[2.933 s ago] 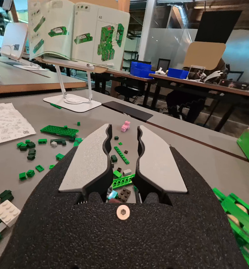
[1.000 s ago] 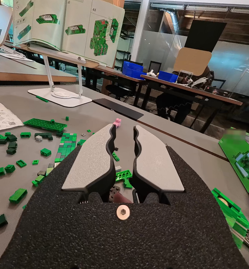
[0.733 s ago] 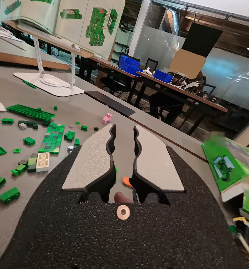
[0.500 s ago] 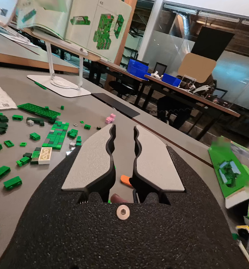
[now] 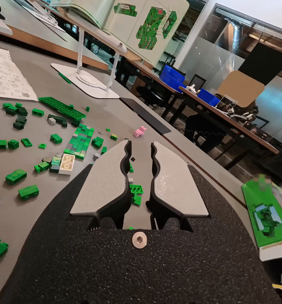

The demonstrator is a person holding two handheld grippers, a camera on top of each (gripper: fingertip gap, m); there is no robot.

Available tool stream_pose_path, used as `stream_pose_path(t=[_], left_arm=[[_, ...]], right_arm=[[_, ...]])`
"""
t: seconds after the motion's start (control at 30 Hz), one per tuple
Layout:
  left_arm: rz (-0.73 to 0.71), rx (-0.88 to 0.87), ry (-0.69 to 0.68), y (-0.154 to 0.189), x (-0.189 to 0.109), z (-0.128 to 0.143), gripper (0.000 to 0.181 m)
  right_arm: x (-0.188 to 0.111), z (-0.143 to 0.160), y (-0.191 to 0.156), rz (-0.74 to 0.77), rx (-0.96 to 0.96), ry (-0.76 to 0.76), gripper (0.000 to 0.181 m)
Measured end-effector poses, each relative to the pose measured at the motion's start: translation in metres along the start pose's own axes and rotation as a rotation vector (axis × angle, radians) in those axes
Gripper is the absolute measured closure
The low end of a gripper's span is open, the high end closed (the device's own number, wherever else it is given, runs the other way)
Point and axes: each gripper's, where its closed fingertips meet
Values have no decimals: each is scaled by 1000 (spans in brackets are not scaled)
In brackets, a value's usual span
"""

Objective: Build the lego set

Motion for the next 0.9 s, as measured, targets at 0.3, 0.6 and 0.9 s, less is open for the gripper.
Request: stream_pose_path(t=[0.3, 0.6, 0.9], left_arm=[[15, 21, -11, 4, 2, 2, 95], [34, 26, -24, 8, 3, 4, 97], [34, 24, -23, 8, 3, 4, 97]], right_arm=[[6, 3, -9, 27, -37, 3, 163], [7, 4, -10, 21, -11, 5, 164], [5, 5, -7, 4, 1, -1, 164]])
Point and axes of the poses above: each gripper's, where its closed fingertips meet, x out along the fingers, z out of its underside, y = z × x across the jaws, and after that the axes turned 8 degrees about x, right-handed
